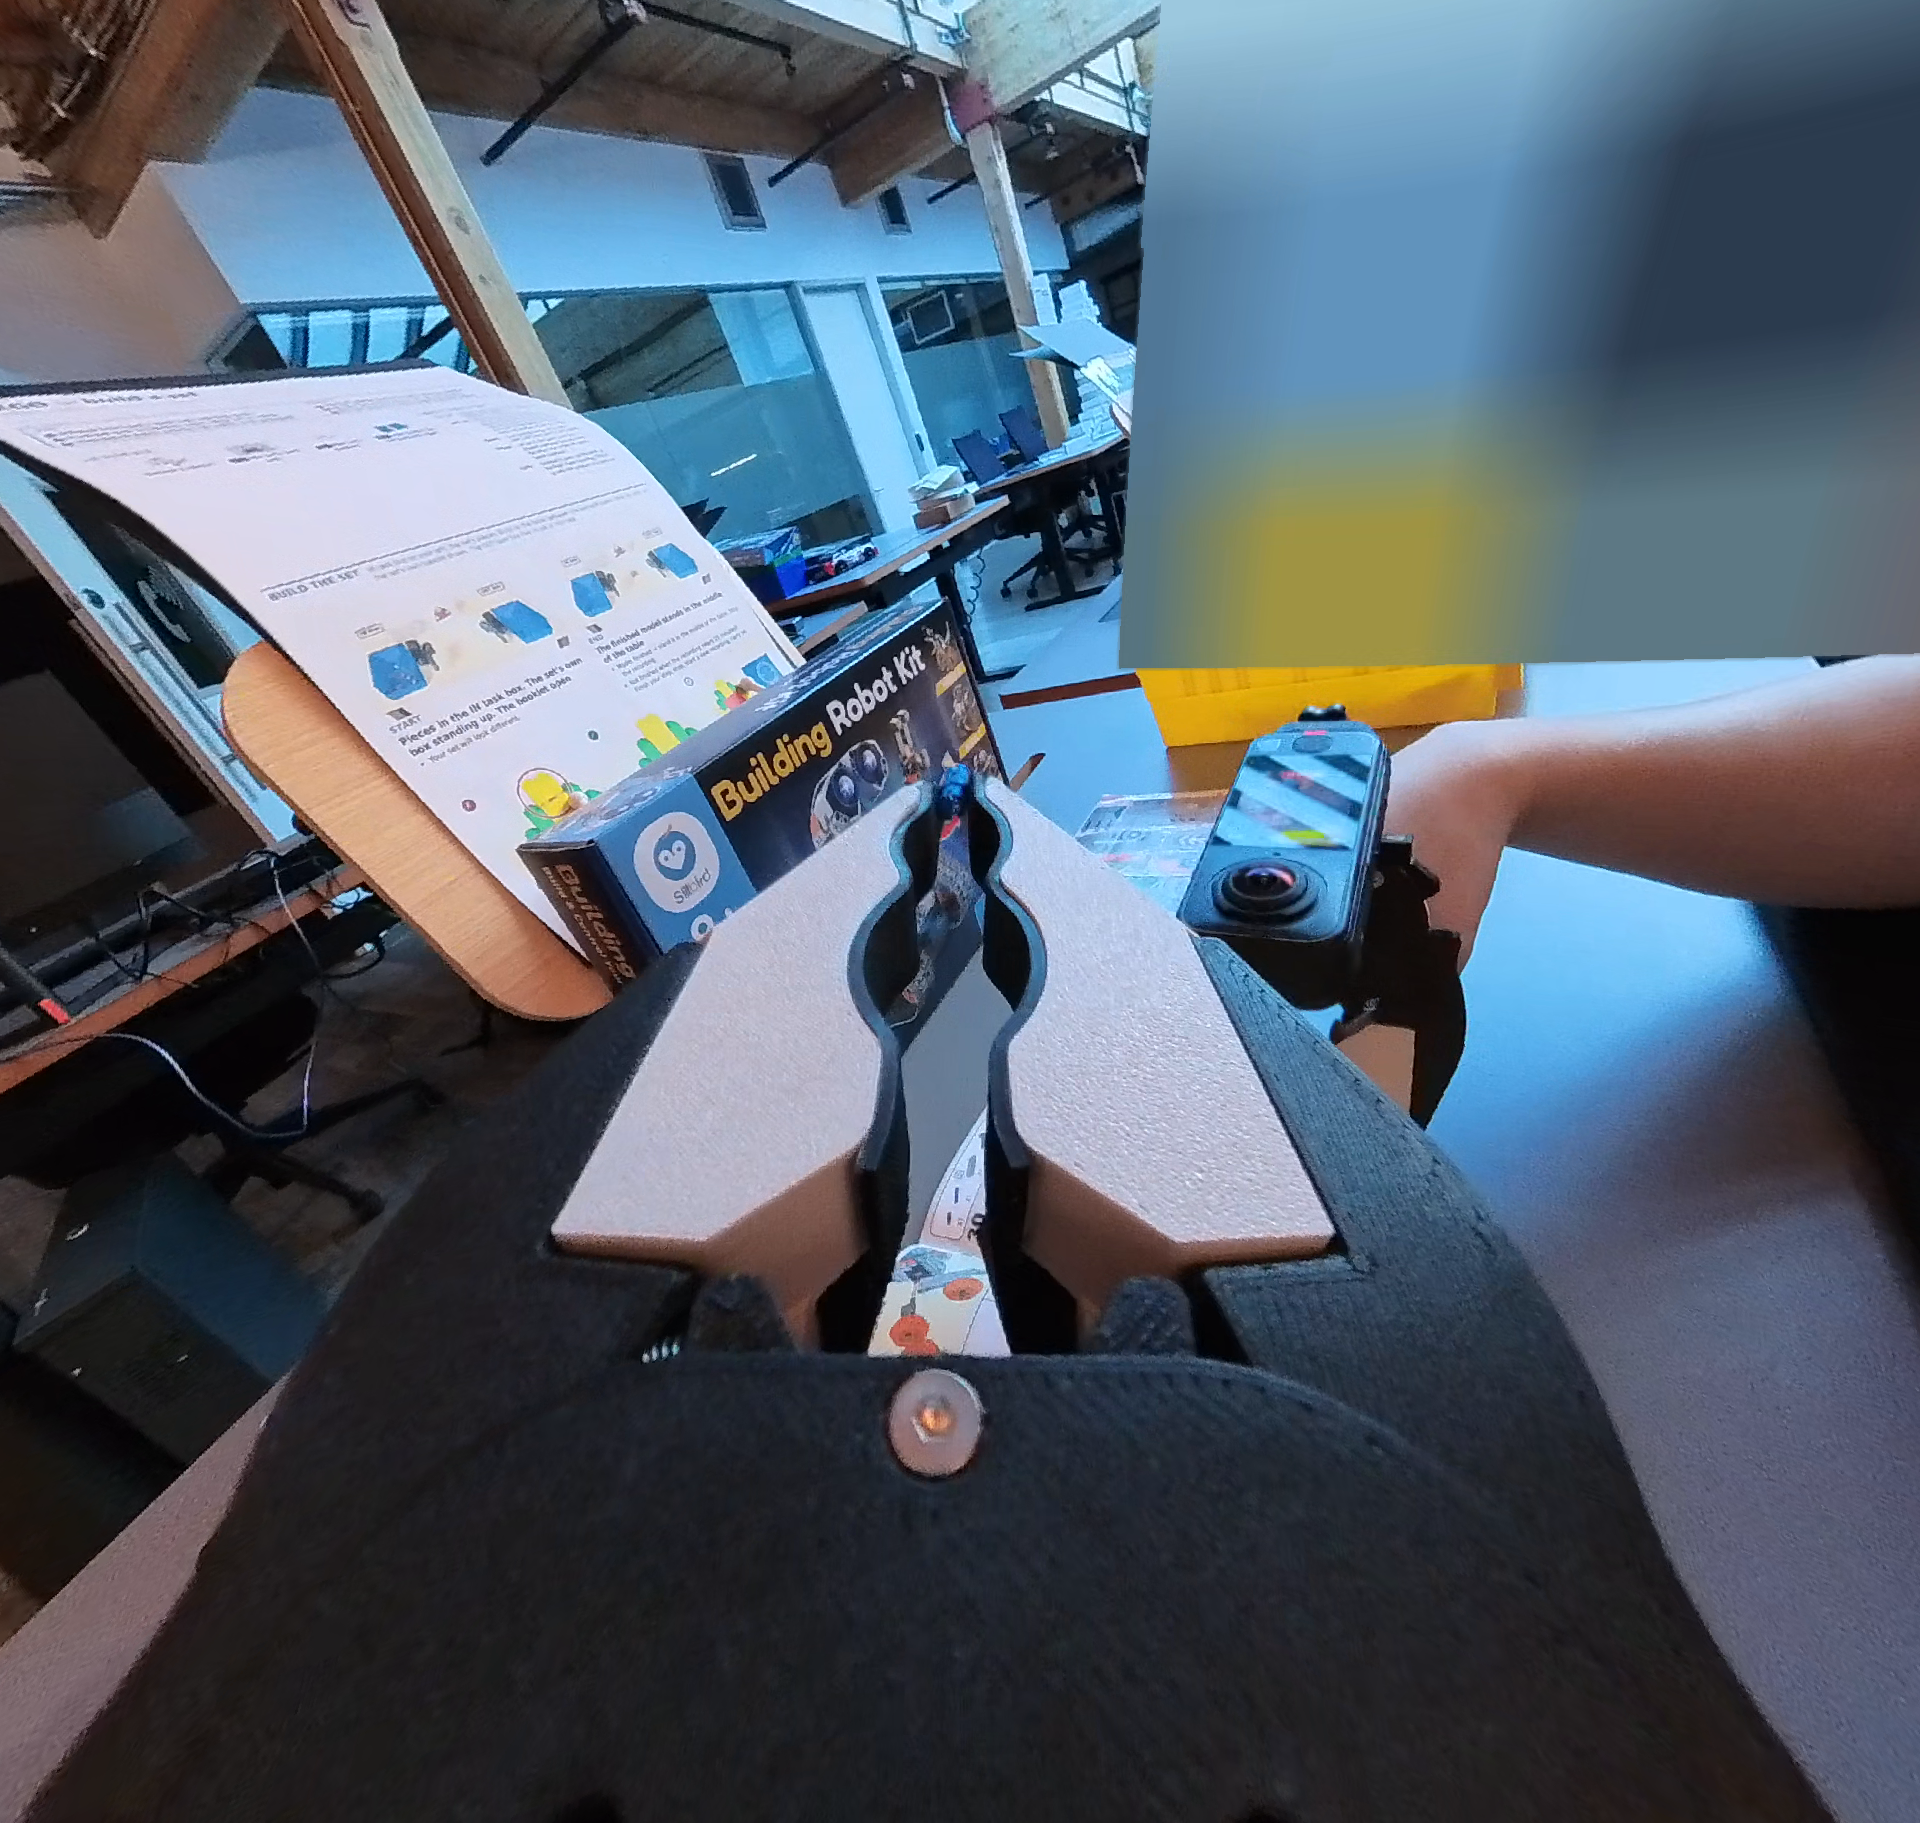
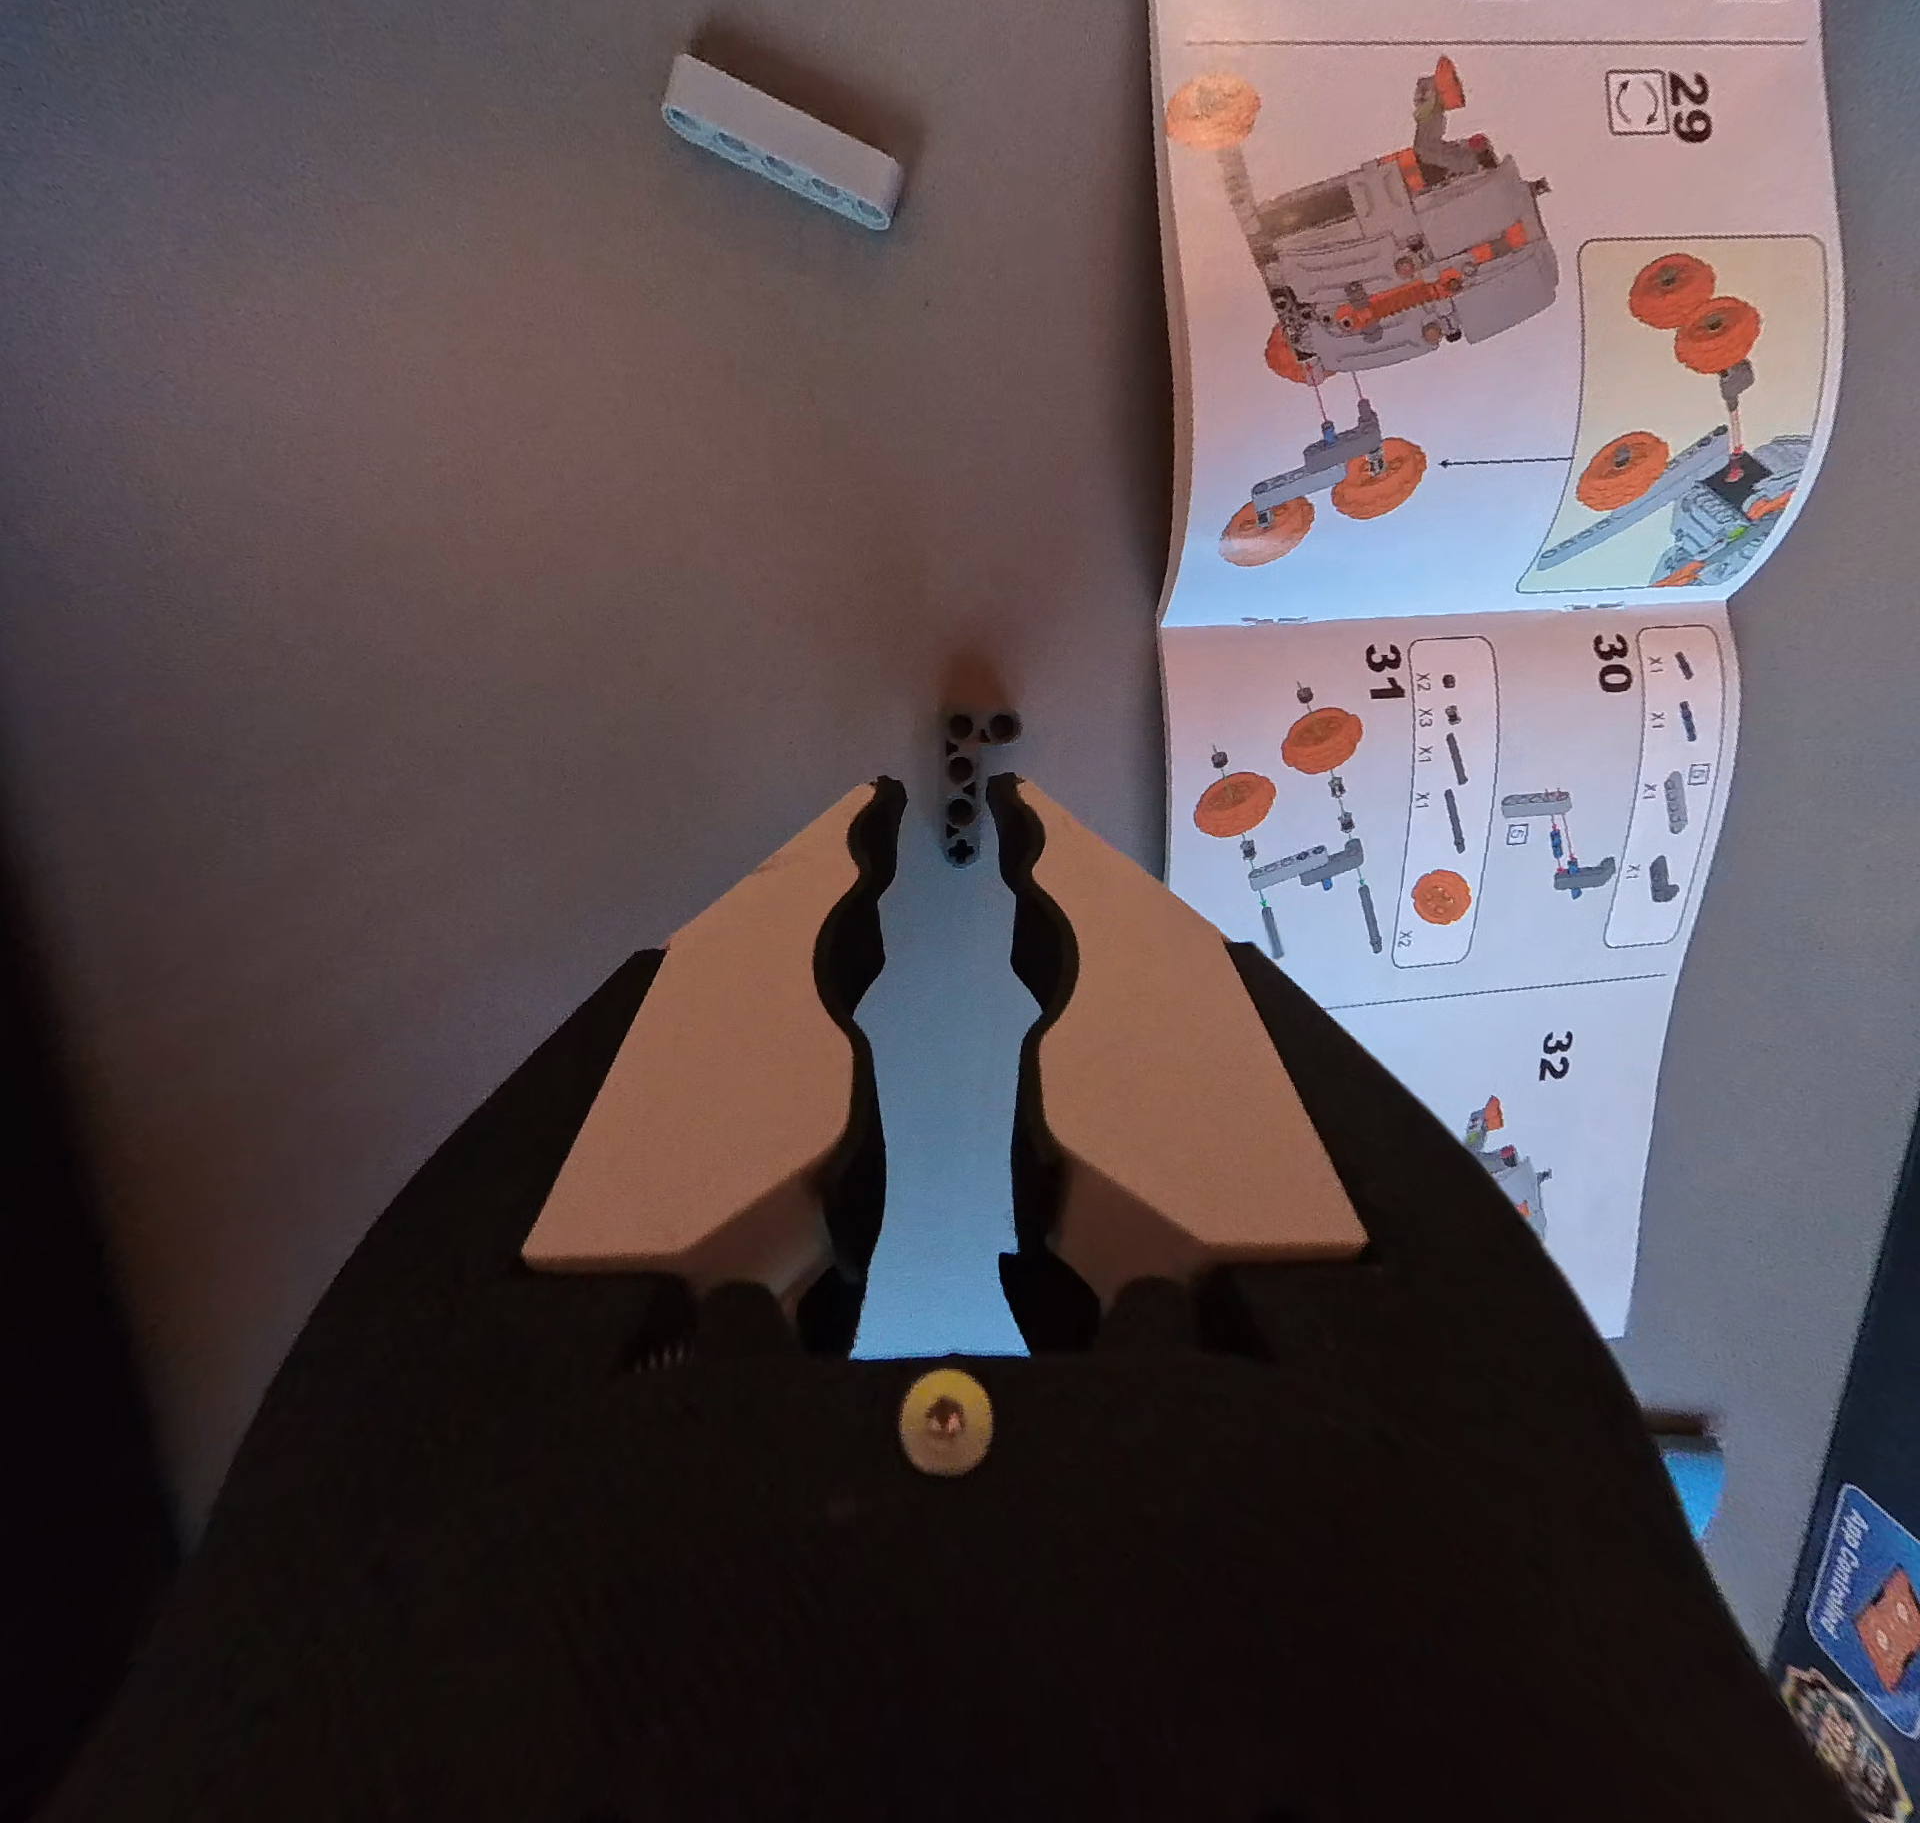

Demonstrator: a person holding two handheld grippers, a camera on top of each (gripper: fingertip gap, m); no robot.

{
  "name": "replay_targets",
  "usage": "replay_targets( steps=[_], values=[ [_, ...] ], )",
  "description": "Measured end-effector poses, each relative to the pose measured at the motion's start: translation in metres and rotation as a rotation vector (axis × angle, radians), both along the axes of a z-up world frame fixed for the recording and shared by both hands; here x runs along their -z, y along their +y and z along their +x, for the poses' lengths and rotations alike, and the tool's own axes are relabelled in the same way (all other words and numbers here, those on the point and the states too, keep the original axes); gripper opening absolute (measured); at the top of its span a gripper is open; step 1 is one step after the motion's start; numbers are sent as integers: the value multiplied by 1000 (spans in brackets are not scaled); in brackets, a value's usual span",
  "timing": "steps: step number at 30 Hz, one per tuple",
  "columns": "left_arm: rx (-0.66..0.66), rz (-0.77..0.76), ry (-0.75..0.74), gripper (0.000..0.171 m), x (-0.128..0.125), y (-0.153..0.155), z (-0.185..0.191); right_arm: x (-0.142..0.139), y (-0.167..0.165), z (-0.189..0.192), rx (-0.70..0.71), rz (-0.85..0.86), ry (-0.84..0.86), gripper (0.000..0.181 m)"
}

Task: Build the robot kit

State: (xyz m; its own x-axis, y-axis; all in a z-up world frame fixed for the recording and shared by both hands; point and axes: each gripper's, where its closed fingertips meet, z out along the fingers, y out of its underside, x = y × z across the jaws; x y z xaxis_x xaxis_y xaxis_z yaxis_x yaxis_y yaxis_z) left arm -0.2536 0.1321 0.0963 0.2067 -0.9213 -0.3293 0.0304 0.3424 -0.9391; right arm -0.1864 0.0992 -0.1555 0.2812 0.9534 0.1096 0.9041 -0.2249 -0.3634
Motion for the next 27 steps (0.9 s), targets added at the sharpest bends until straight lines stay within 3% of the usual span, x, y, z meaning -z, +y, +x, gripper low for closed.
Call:
replay_targets(
  steps=[22,25,27],
  values=[
    [66,4,29,2,3,-10,16,10,-2,2,-24,-68,-85,7],
    [59,4,28,2,3,-9,15,2,2,2,-30,-60,17,7],
    [64,3,21,2,1,-11,15,-34,10,-9,2,-63,288,7]
  ],
)
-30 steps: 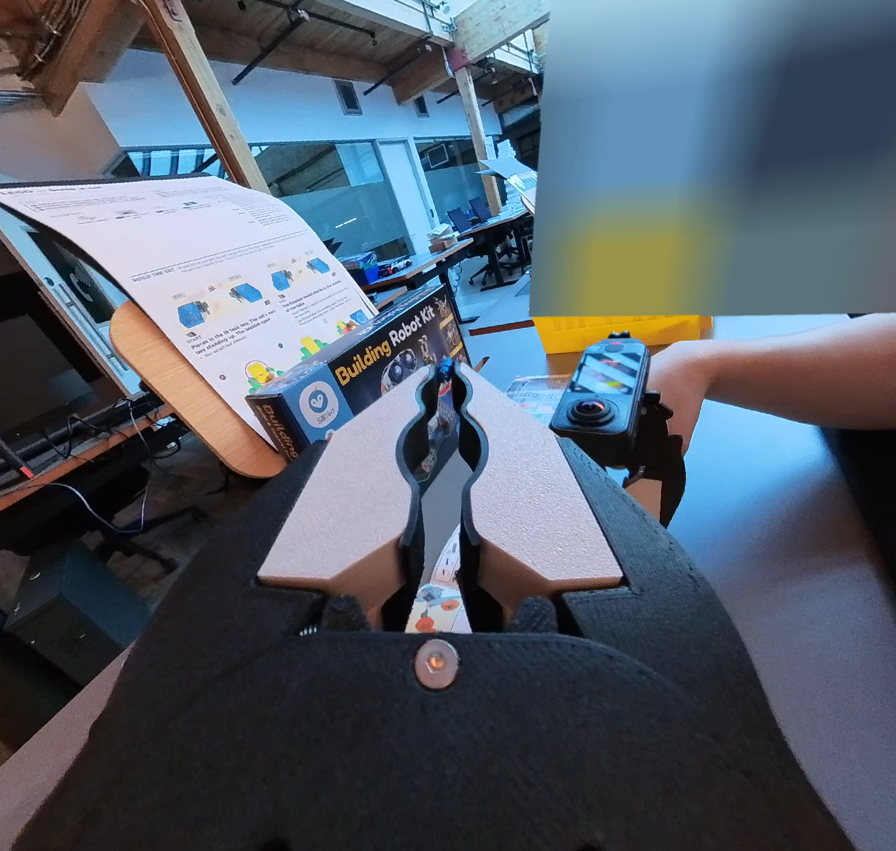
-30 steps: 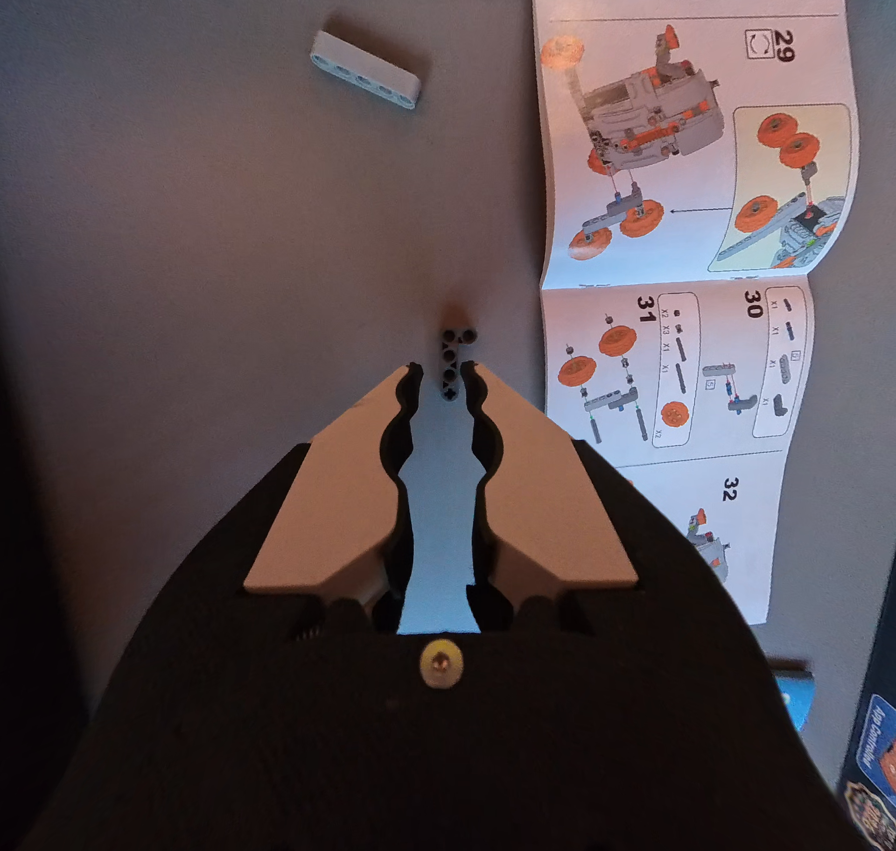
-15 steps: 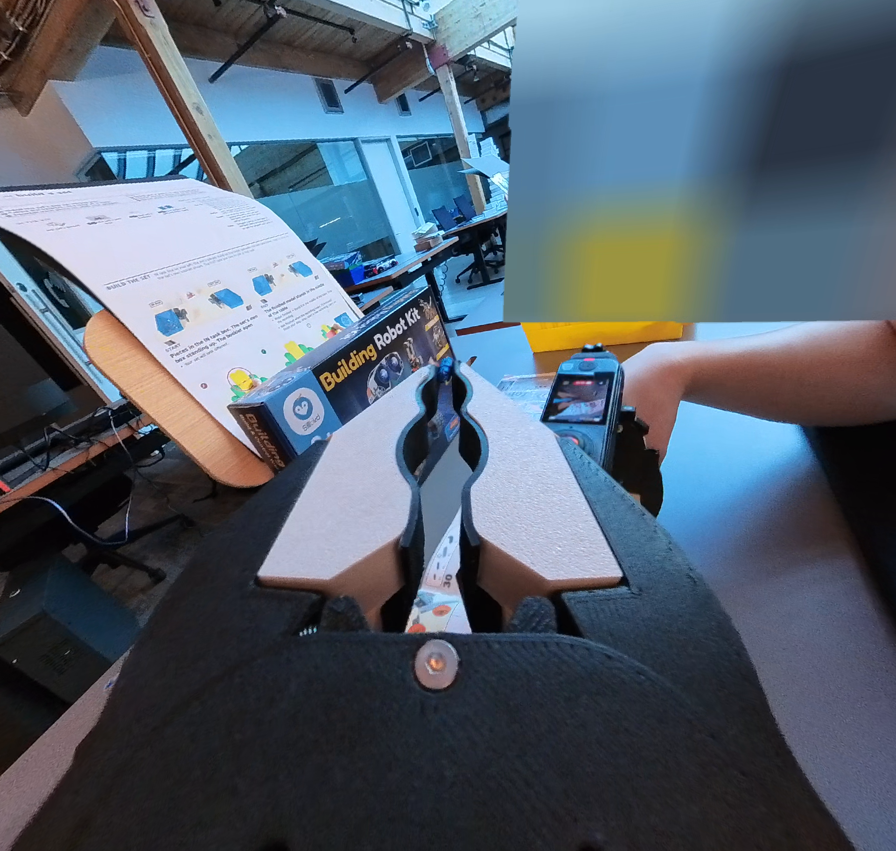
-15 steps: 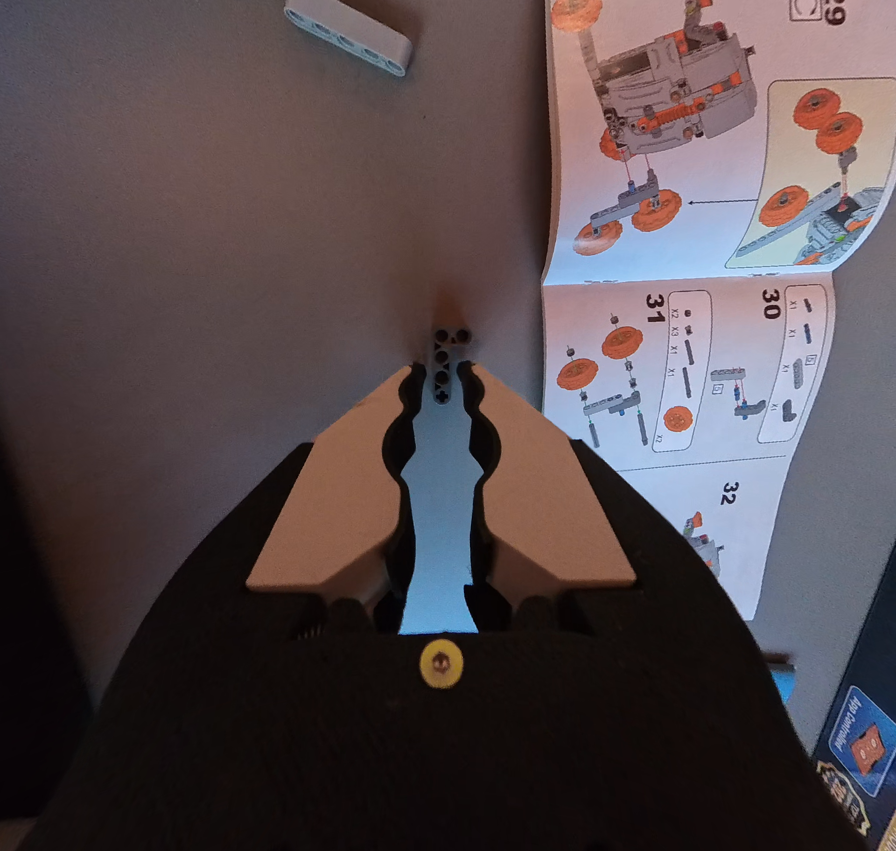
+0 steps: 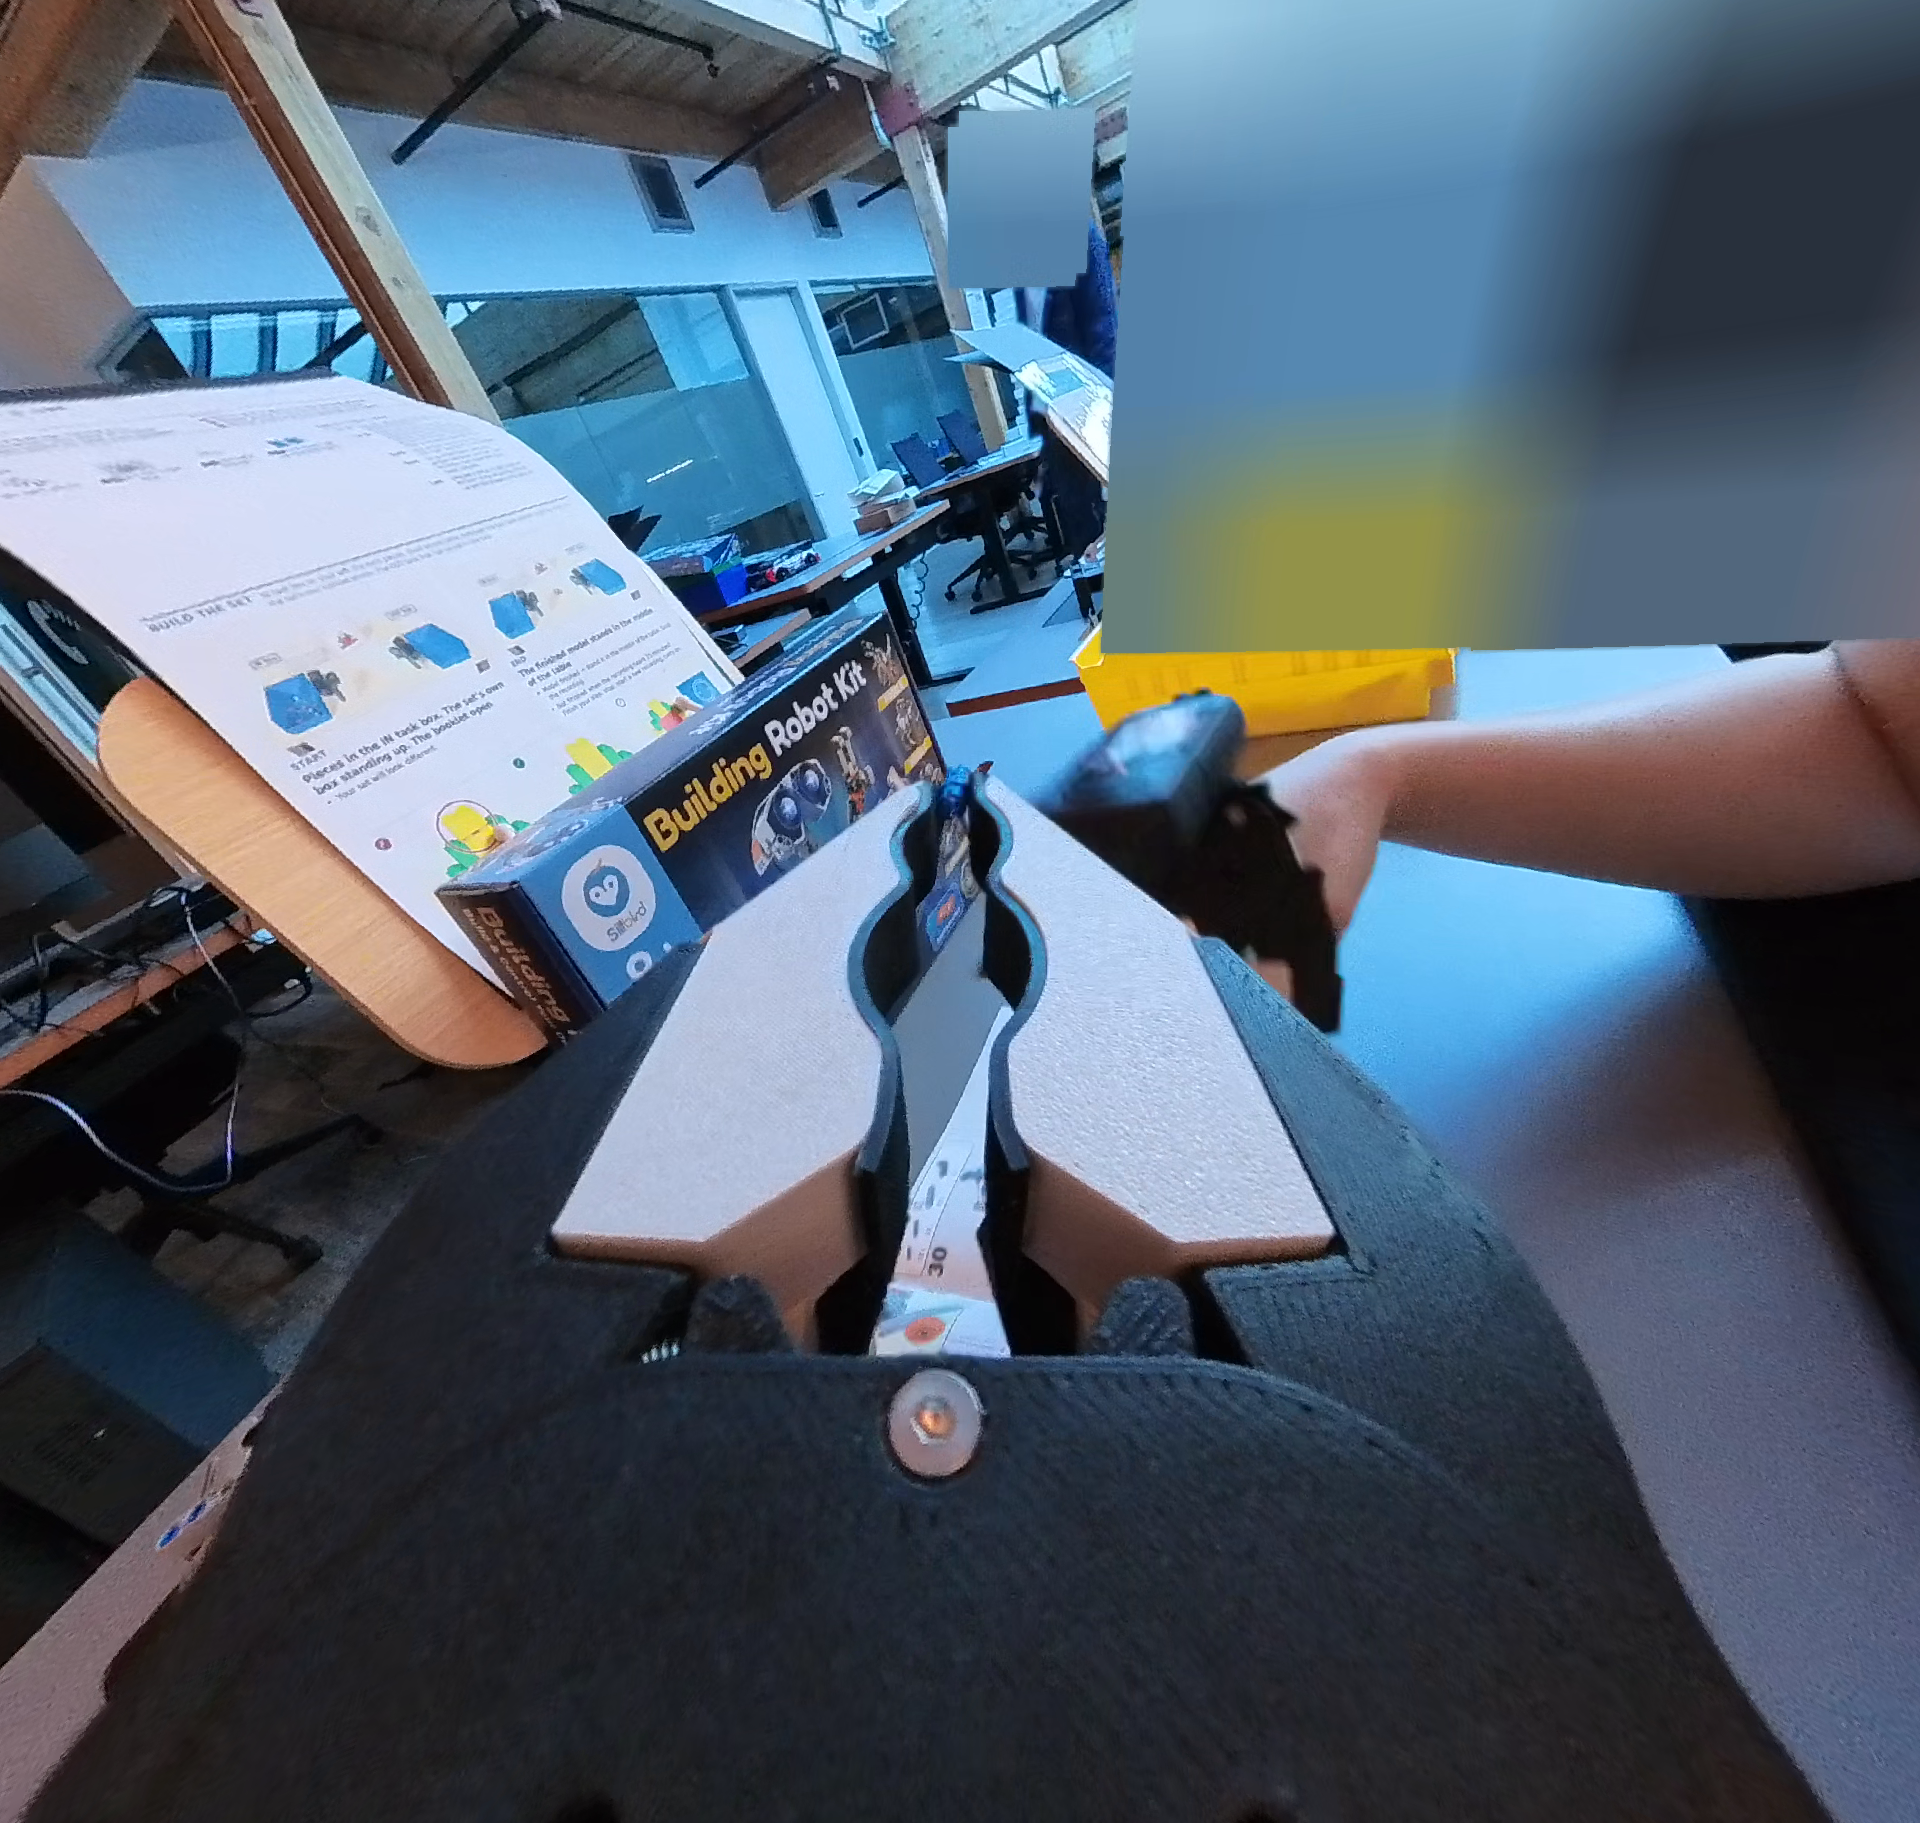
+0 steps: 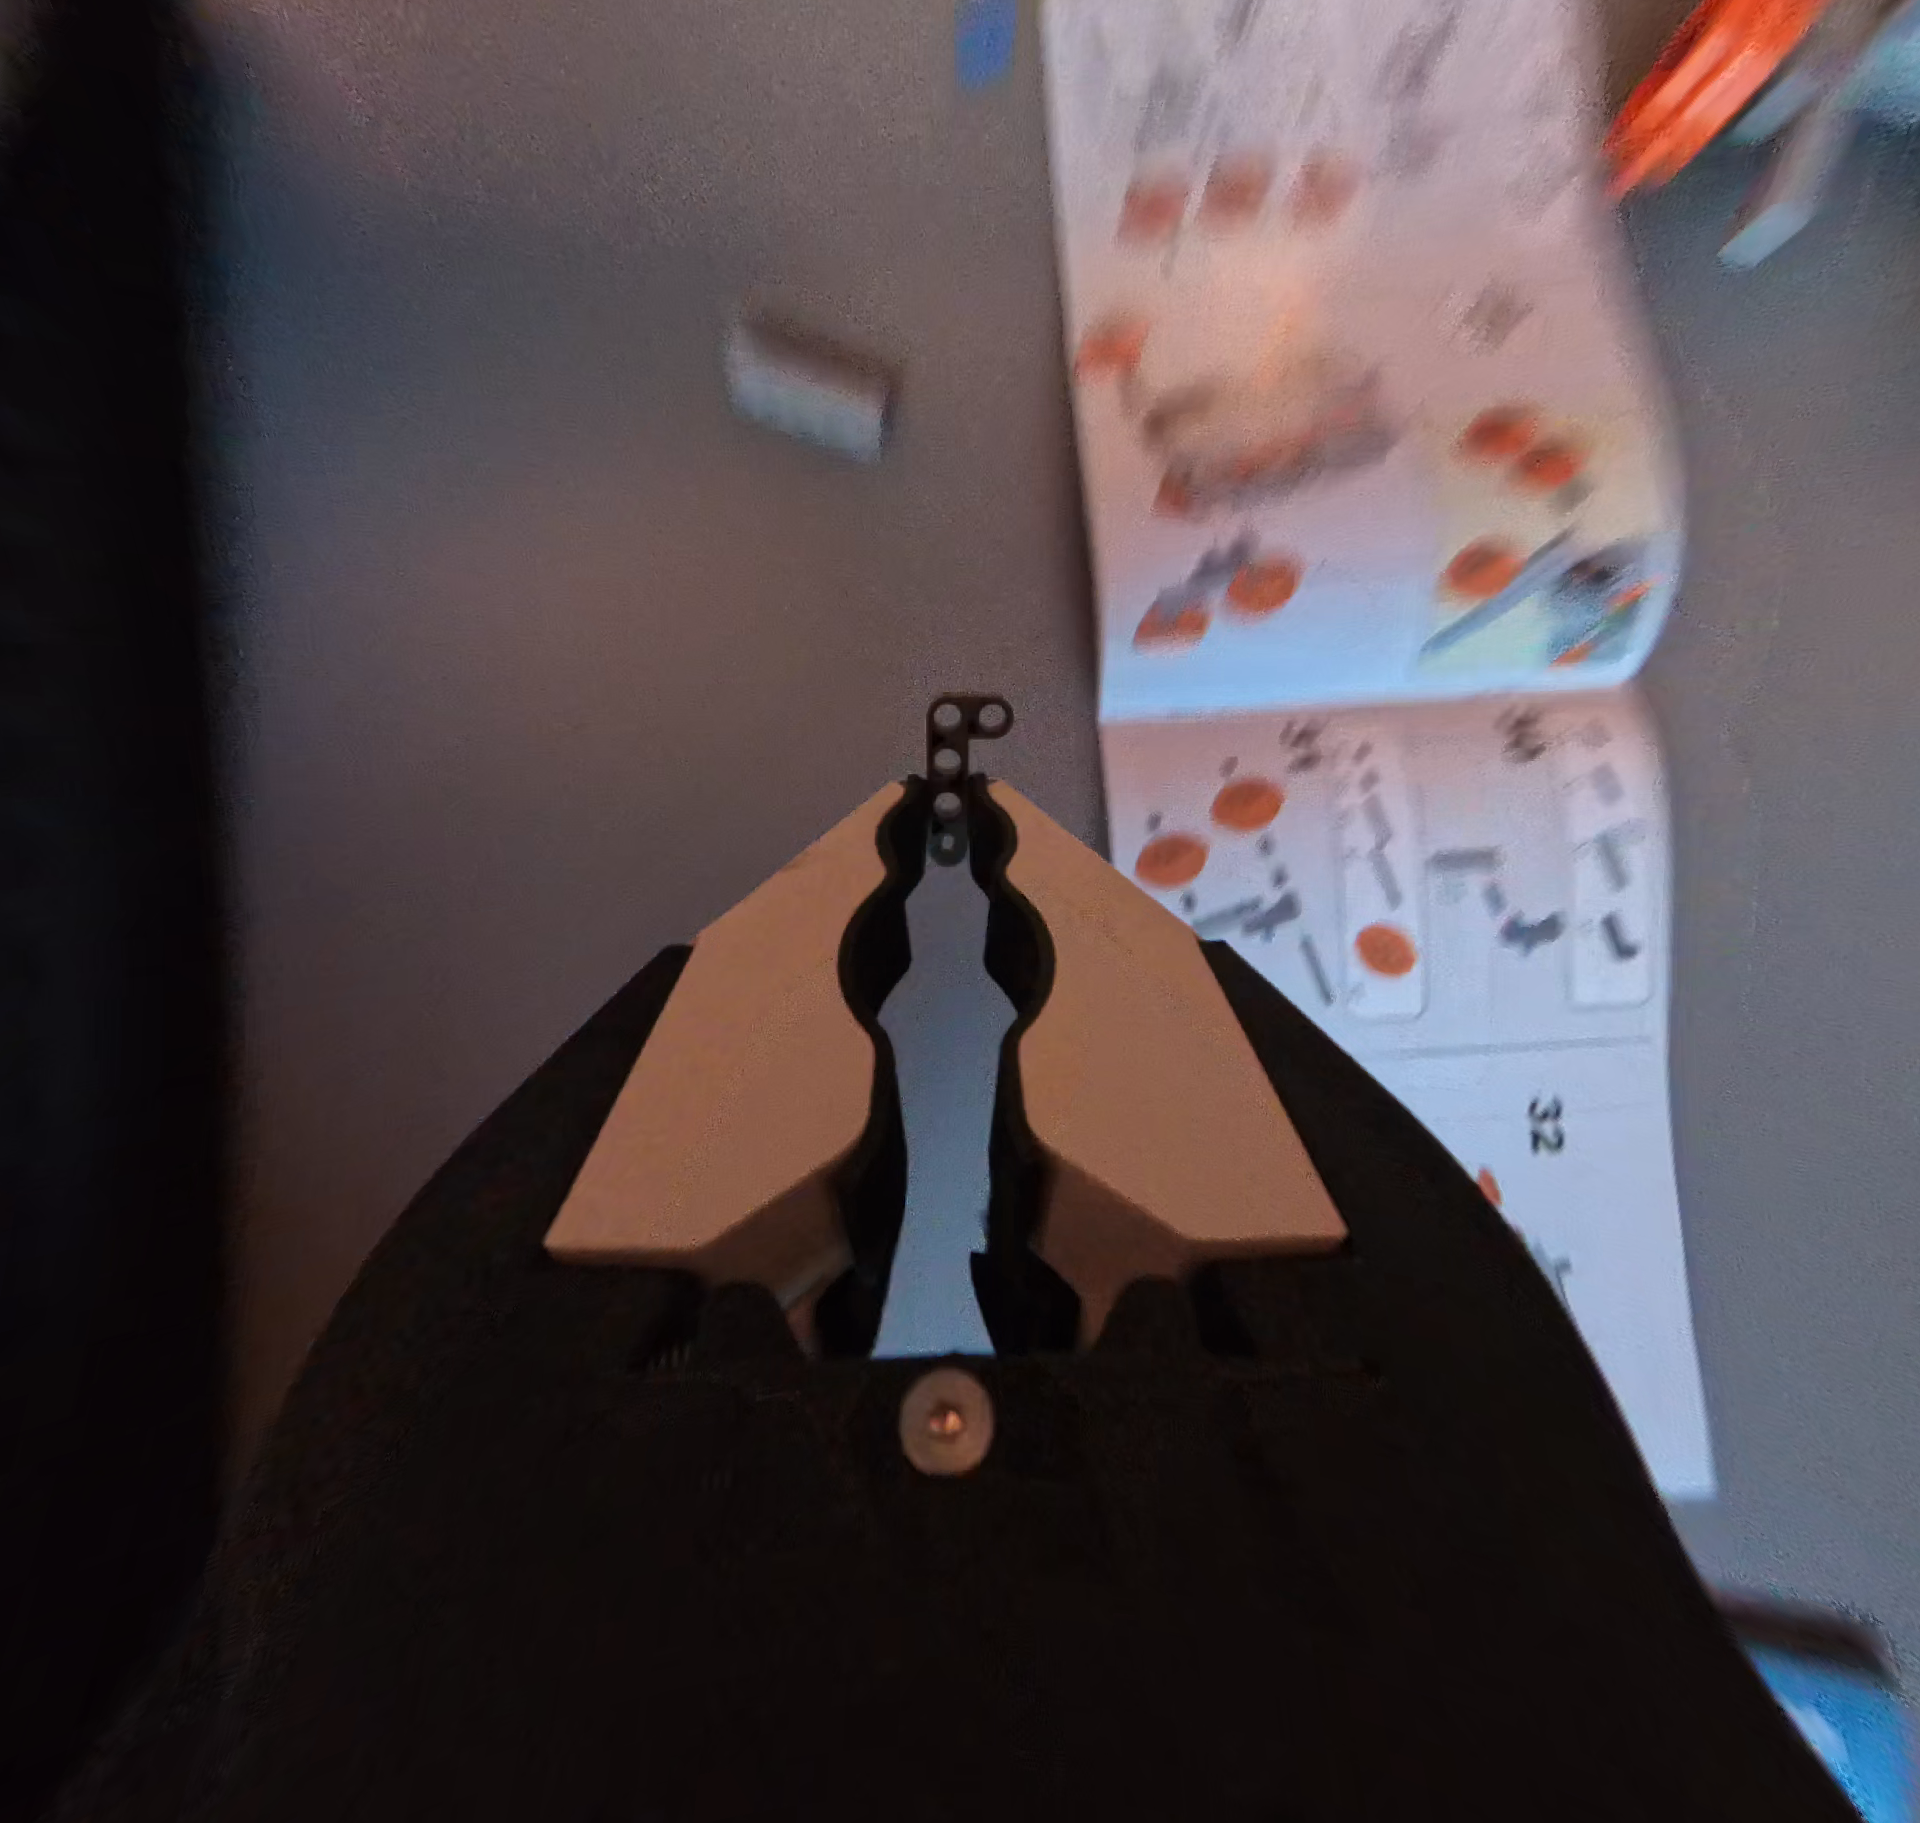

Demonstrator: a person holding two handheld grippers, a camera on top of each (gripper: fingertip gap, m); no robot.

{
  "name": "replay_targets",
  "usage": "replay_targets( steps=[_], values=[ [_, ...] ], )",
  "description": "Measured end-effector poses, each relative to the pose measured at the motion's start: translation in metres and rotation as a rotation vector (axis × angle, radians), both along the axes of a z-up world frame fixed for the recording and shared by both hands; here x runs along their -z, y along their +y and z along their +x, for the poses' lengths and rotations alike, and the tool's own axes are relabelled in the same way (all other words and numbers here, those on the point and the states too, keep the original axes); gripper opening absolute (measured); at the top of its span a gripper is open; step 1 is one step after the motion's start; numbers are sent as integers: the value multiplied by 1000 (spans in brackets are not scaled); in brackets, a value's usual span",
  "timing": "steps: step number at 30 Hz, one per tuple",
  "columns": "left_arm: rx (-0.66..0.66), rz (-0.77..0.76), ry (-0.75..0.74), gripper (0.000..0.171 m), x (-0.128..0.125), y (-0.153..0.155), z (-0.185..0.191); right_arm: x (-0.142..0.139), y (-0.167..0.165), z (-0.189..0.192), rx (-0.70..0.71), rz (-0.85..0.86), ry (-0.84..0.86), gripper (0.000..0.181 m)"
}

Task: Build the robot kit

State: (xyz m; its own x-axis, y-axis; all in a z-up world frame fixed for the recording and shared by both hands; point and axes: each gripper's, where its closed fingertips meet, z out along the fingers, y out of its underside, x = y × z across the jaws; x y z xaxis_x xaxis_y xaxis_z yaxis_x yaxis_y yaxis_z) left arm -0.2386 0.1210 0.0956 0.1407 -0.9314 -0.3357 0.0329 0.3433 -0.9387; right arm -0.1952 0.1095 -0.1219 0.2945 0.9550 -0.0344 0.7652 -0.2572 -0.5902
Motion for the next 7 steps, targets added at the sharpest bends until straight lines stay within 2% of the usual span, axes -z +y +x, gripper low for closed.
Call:
replay_targets(
  steps=[4,5,7],
  values=[
    [55,25,-25,2,-12,-16,12,-139,8,0,86,-115,809,6],
    [69,41,-21,2,-14,-22,19,-167,7,8,98,-175,974,6],
    [81,86,6,2,-14,-32,34,-205,-2,21,56,-333,1211,6]
  ],
)
